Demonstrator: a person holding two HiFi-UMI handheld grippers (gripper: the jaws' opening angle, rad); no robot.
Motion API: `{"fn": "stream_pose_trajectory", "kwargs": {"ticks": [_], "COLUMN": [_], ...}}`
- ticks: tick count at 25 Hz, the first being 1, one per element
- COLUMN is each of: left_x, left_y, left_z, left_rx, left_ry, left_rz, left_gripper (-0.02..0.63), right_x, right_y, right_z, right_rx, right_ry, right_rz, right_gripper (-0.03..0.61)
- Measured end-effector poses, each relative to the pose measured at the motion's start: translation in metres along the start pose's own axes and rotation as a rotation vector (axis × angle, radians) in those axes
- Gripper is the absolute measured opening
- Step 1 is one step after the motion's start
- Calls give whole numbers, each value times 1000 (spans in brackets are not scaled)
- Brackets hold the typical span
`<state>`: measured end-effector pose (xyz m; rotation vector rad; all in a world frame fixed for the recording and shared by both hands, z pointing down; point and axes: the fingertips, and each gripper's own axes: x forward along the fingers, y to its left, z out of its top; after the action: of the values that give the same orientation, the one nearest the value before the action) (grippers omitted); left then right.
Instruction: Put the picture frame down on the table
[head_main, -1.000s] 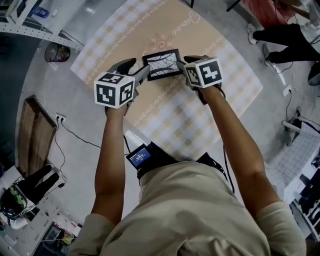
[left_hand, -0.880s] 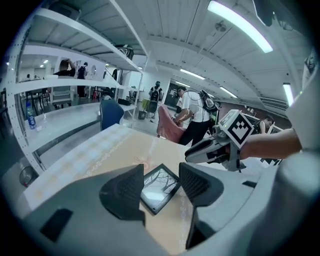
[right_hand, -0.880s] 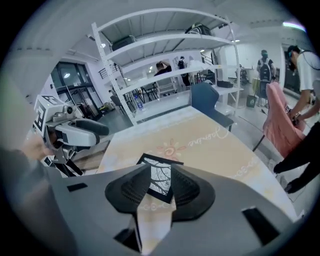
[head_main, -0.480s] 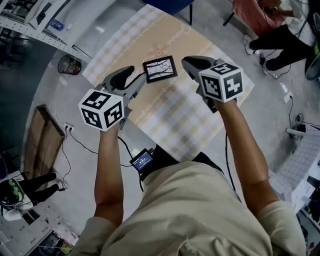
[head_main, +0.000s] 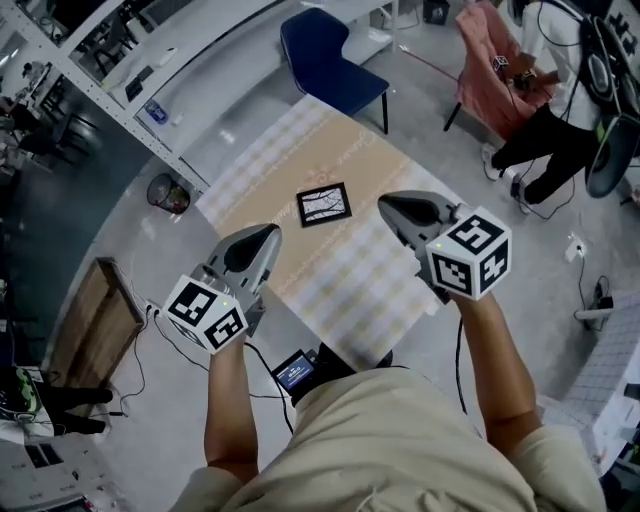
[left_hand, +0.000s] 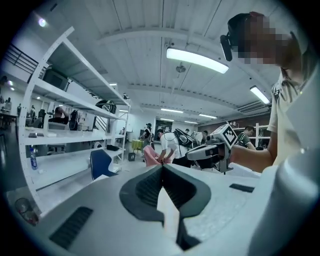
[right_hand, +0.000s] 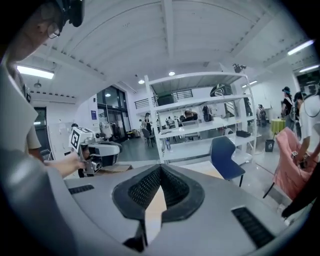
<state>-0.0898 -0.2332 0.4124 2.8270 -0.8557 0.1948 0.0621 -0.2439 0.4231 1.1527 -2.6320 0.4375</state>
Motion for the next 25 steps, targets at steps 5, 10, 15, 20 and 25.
{"fn": "stream_pose_trajectory", "kwargs": {"ticks": [5, 10, 15, 20, 25], "left_x": [-30, -62, -80, -90, -101], "left_y": [-37, -69, -77, -86, -95], "left_z": [25, 41, 42, 43, 43], "left_rx": [50, 60, 111, 108, 102], "left_ry": [-38, -61, -95, -113, -129], "left_rz": [1, 16, 43, 51, 57], "left_gripper": [6, 6, 6, 6, 6], "right_x": [-44, -102, -144, -167, -185], "right_y": [20, 43, 37, 48, 61], "right_z": [5, 10, -7, -7, -1], "right_rx": [-84, -50, -58, -67, -83], "right_ry": [-34, -20, -16, -35, -68], "right_rz": [46, 27, -13, -26, -34], "right_gripper": [5, 3, 3, 3, 3]}}
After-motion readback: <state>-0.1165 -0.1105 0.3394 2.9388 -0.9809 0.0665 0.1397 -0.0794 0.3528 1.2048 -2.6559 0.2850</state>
